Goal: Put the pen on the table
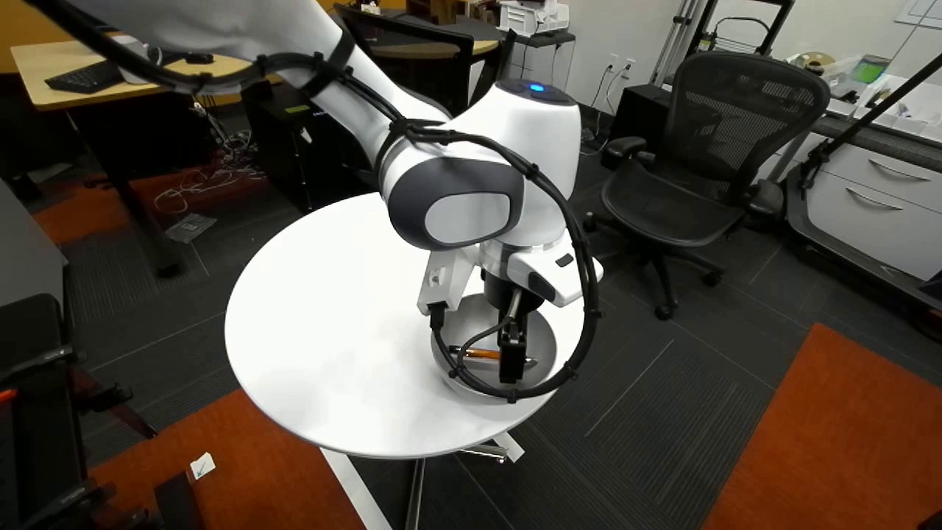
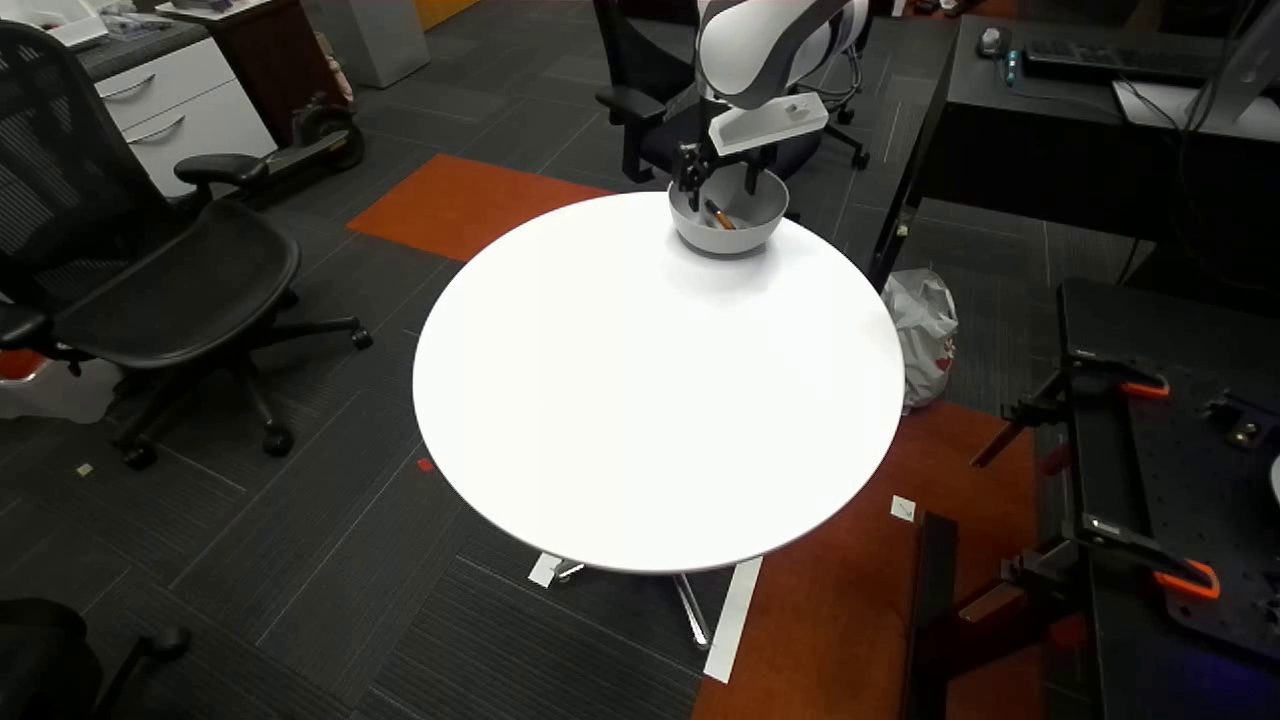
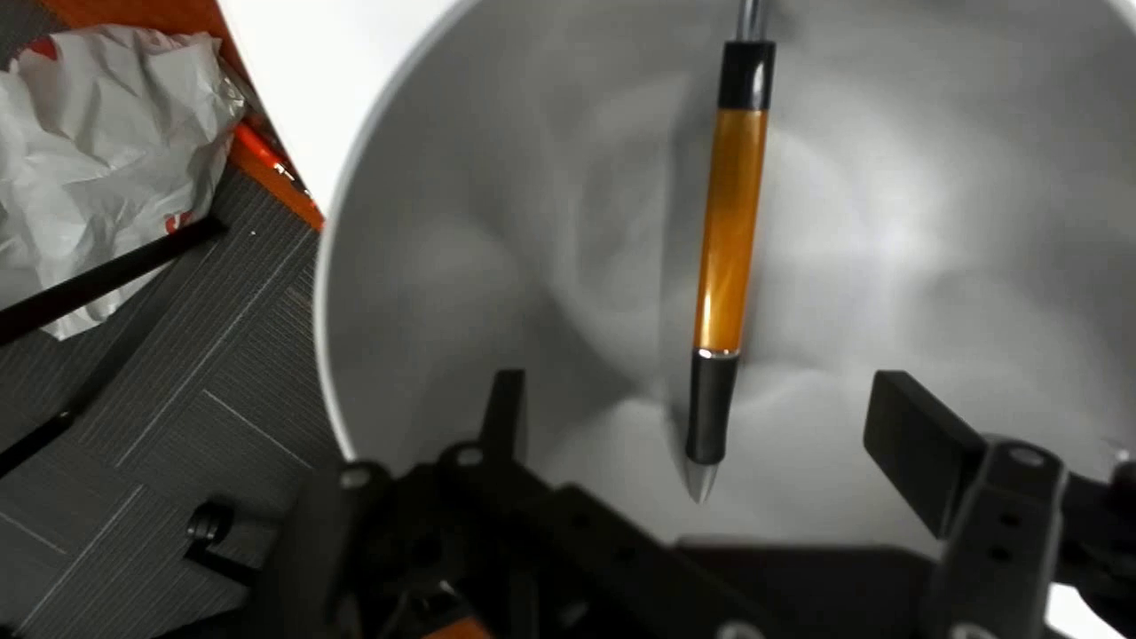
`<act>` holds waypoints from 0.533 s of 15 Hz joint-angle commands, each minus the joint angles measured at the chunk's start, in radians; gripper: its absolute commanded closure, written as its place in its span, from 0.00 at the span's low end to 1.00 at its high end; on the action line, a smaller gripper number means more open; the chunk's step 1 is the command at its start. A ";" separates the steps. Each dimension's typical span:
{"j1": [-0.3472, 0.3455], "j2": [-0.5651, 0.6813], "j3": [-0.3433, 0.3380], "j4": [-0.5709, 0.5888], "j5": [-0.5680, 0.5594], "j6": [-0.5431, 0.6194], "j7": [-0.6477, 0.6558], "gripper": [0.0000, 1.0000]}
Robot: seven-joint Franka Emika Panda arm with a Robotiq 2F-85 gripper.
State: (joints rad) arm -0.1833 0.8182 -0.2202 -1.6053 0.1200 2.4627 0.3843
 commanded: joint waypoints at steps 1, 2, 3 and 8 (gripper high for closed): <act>0.001 0.046 -0.008 0.069 0.008 -0.037 0.023 0.34; 0.000 0.054 -0.007 0.077 0.010 -0.037 0.023 0.42; -0.001 0.060 -0.007 0.083 0.010 -0.039 0.023 0.51; -0.001 0.075 -0.010 0.100 0.010 -0.041 0.027 0.88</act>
State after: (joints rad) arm -0.1871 0.8779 -0.2205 -1.5444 0.1209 2.4592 0.3846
